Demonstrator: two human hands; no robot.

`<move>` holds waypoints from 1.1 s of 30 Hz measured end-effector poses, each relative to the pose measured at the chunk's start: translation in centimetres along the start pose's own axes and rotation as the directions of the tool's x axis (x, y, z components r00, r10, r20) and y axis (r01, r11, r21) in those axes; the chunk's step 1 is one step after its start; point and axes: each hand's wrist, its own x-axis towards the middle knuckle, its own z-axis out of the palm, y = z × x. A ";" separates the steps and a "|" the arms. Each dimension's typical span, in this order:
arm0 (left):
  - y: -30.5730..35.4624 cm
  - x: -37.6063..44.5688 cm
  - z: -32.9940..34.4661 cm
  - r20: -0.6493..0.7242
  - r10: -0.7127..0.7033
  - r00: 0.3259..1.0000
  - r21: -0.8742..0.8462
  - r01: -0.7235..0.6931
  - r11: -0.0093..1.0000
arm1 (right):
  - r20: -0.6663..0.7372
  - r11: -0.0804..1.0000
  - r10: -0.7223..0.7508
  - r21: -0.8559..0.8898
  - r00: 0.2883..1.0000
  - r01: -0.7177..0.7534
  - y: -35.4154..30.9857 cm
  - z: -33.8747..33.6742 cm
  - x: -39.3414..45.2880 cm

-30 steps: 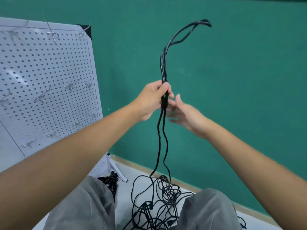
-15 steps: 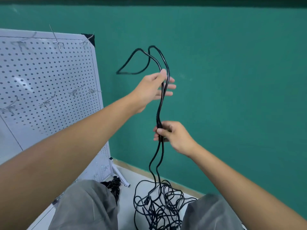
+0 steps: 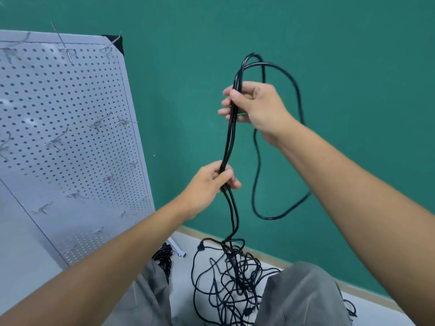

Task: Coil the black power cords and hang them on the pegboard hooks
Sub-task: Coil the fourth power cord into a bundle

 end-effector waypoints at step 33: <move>-5.7 -2.6 -1.5 -0.099 -0.221 0.970 0.248 0.239 0.939 | 0.087 0.973 0.215 0.065 0.973 -0.221 7.8 0.7 -4.9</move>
